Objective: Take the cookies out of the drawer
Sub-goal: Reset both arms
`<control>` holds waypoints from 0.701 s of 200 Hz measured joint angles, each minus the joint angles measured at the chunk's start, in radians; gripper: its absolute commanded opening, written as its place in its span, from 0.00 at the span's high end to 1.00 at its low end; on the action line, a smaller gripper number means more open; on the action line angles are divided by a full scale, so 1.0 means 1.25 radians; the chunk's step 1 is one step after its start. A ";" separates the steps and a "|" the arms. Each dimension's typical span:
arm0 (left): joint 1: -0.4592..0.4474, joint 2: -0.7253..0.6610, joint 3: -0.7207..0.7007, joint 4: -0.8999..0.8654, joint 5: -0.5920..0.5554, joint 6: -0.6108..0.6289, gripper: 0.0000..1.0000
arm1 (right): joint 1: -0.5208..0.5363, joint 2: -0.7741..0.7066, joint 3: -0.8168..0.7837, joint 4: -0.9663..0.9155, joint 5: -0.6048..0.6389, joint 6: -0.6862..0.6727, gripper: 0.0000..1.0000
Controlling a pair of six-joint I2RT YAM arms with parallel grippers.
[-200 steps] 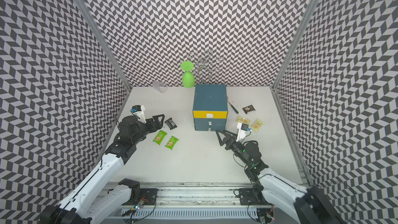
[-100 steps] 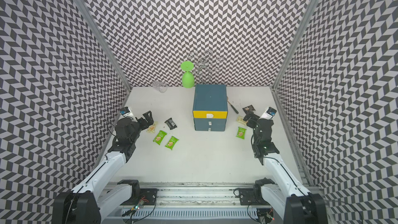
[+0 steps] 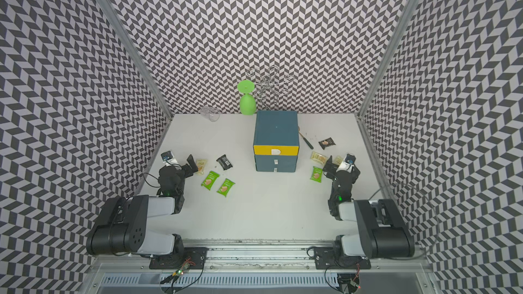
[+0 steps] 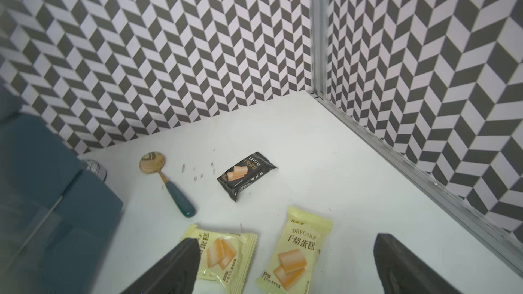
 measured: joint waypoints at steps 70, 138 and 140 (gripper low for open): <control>-0.046 0.078 -0.037 0.204 0.026 0.067 0.00 | 0.040 0.078 0.062 0.104 -0.010 -0.057 0.00; -0.052 0.073 -0.036 0.210 0.019 0.077 0.00 | 0.040 0.080 0.057 0.159 -0.010 -0.066 0.00; -0.052 0.073 -0.036 0.210 0.019 0.078 0.00 | 0.040 0.080 0.057 0.160 -0.010 -0.067 0.00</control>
